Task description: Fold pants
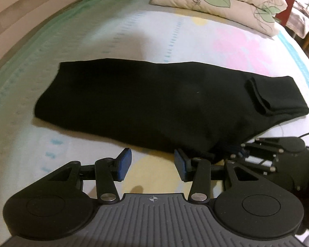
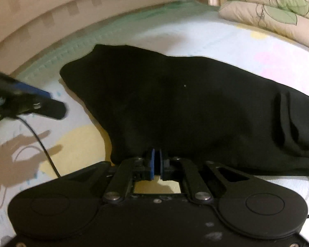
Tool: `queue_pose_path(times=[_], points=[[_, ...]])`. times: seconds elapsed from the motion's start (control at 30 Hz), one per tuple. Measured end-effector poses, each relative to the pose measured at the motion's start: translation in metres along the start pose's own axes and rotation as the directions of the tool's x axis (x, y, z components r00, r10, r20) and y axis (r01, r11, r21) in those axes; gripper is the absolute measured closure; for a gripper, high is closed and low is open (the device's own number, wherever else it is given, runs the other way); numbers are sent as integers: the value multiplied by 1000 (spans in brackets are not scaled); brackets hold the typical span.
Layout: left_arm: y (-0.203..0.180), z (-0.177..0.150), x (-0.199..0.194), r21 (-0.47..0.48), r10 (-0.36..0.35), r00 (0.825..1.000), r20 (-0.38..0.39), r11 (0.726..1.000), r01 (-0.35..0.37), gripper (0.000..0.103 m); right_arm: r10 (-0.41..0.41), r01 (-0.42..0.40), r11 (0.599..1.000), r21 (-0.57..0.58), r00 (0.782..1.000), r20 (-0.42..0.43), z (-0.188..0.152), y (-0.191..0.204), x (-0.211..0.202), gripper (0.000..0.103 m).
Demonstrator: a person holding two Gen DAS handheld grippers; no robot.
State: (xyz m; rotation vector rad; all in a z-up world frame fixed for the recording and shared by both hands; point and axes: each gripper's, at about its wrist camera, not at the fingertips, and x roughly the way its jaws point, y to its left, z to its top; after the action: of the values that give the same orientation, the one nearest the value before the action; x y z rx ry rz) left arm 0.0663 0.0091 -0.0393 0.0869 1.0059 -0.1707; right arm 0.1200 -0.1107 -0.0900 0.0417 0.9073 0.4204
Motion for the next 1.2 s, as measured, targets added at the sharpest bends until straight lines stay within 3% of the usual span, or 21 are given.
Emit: queue_pose_path(times=[0.2, 0.37, 0.6, 0.87, 1.07, 1.2], points=[[-11, 13, 27, 32, -43, 999, -5, 999, 43, 59, 9, -9, 1000, 20, 1000, 7, -3, -1, -1, 98], [-22, 1, 48, 87, -69, 996, -51, 993, 73, 58, 8, -8, 1000, 25, 1000, 14, -7, -3, -1, 98], [-12, -13, 54, 20, -107, 992, -61, 994, 108, 57, 27, -27, 998, 63, 1000, 10, -8, -8, -1, 98], [-7, -13, 54, 14, -127, 990, -54, 992, 128, 57, 65, -64, 989, 135, 998, -3, -1, -14, -2, 90], [-1, -10, 54, -5, -156, 986, -59, 988, 156, 57, 46, -47, 982, 183, 999, 9, -2, -11, -4, 90], [12, -3, 49, -56, -197, 979, -51, 979, 194, 58, 26, -20, 993, 117, 998, -49, 9, -3, 1, 90]])
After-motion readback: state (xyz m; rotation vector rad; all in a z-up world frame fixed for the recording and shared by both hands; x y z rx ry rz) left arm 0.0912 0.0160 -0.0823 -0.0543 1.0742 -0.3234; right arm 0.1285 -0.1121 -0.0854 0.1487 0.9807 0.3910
